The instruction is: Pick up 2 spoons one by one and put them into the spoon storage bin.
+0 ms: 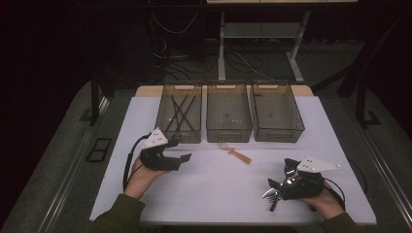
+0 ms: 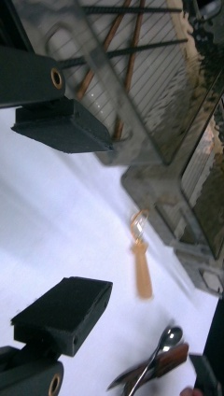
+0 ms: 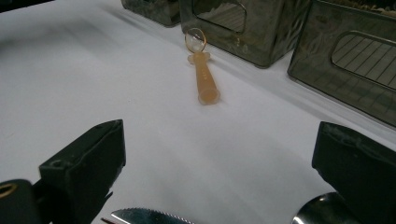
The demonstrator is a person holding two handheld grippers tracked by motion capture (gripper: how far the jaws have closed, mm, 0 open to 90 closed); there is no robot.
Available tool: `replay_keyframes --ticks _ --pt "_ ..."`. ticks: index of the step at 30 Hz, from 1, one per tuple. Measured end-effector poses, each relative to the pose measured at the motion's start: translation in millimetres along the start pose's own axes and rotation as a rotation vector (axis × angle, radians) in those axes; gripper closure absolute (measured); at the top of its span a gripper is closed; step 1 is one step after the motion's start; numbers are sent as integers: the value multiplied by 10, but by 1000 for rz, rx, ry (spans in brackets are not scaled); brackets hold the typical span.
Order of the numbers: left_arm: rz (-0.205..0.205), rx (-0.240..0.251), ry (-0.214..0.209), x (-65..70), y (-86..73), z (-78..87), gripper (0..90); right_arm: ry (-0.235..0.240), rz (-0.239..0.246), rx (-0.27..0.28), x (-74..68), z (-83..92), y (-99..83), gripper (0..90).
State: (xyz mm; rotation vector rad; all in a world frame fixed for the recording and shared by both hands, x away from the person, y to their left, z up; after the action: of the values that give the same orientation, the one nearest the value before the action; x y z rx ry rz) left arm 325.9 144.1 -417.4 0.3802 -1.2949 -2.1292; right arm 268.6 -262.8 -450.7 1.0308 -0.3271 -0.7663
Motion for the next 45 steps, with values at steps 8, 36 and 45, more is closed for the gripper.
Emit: replay_keyframes --ticks 8,36,45 --pt "9 6 -12 156 -195 78 164 -2 2 1 4 5 4 30" --pt "21 -105 -48 284 -414 17 0 6 -72 -99 73 -88 146 30" --pt "29 -106 -45 302 -419 13 0 31 -45 -172 76 -206 271 30"
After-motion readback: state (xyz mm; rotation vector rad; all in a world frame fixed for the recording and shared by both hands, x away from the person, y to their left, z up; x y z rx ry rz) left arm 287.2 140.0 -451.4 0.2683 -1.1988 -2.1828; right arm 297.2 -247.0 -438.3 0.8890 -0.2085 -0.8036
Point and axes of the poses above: each handheld gripper's, and its own axes: z roughly backward along the jaws, y roughly out of its top, x roughly to its right, the point moved 3 cm from there along -z, roughly forward along the jaws, and after that the axes turned 1 degree about y, right-handed, at the moved point
